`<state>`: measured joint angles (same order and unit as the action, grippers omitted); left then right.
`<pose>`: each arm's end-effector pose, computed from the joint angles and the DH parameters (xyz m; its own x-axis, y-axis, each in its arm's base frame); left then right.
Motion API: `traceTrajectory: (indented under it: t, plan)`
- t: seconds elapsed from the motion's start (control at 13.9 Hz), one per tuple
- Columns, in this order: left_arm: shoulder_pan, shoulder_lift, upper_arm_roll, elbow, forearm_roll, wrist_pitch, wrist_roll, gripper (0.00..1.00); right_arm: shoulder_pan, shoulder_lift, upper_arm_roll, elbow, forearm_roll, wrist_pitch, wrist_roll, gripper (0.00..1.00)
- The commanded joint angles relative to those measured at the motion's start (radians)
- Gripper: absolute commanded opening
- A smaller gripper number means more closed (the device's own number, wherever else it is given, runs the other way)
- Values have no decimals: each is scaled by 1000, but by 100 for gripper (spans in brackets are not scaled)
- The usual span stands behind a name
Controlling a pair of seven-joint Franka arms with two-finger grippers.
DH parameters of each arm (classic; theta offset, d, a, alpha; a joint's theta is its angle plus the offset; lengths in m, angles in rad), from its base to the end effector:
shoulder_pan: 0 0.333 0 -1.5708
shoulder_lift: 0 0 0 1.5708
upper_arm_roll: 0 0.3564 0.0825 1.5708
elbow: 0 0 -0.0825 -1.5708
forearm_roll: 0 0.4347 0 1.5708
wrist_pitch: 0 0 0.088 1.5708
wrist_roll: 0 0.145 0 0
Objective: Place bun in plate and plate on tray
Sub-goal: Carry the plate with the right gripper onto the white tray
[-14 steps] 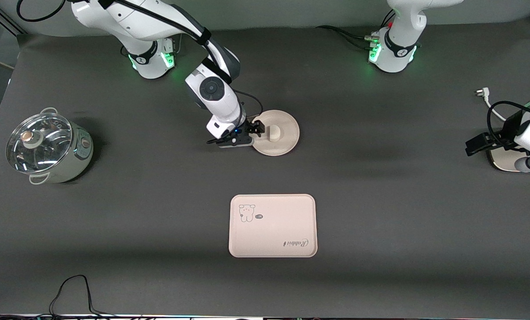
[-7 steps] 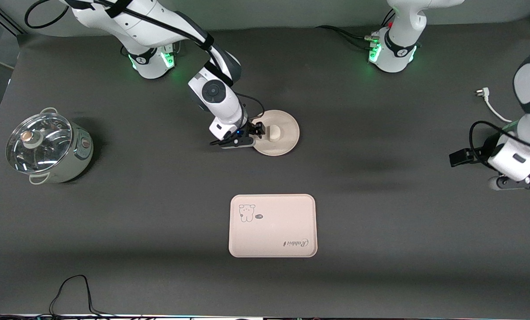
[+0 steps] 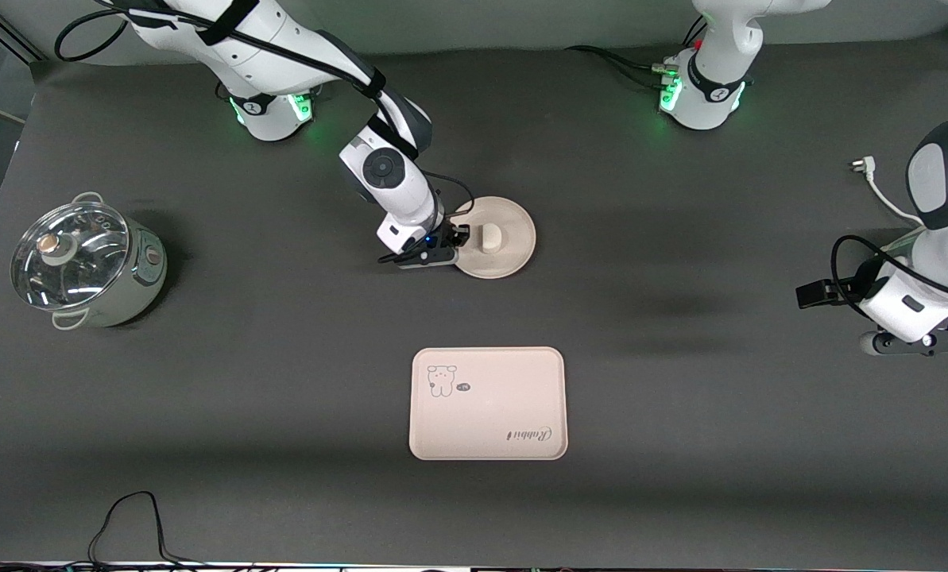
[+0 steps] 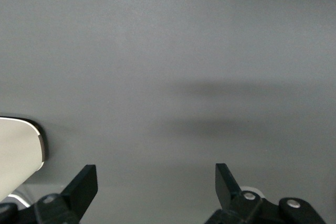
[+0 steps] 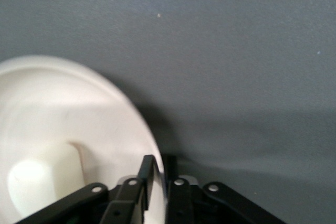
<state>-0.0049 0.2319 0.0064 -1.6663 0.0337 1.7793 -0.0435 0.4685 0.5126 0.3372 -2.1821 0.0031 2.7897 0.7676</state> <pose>0.6705 0.0049 0.4449 0.9924 0.0380 -0.1172 0.0337 -0.9987 -0.0385 0.4208 0.4505 0.1285 0.9995 -0.0122 -0.0294 -0.0178 -0.9798 -0.1991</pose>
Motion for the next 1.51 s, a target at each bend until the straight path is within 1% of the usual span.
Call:
traceTrajectory:
  t: [0.0,0.14,0.29,0.43,0.57,0.79,1.0,1.08,1.15,1.29,1.44]
  plan:
    - [-18,10,15,36,6,-15,16,100,1,-2,-4,7,-23,2,35,0]
    - [-17,15,15,49,5,-9,16,100,1,-20,-3,7,-19,-4,38,0]
    - [-15,32,15,98,2,-15,16,100,-2,-45,0,10,-9,-21,39,0]
    - [-14,40,15,129,-3,-21,14,100,-2,-89,2,30,-6,-88,61,0]
    - [-10,41,17,140,-3,-11,14,100,-8,-123,28,54,-2,-146,82,0]
    - [-7,46,17,155,-3,-14,14,100,-10,-146,42,105,54,-196,78,0]
    - [3,60,20,158,-3,-9,16,100,-27,-135,40,217,75,-280,68,0]
    - [3,60,20,158,-3,-9,16,100,-39,-131,40,272,81,-323,62,0]
    - [3,60,20,158,-3,-9,16,100,-50,-122,40,339,92,-384,42,0]
    - [3,60,20,158,-1,-11,16,100,-73,-94,33,494,152,-504,-23,0]
    - [2,60,20,158,0,-11,16,100,-114,-59,28,609,169,-568,-76,0]
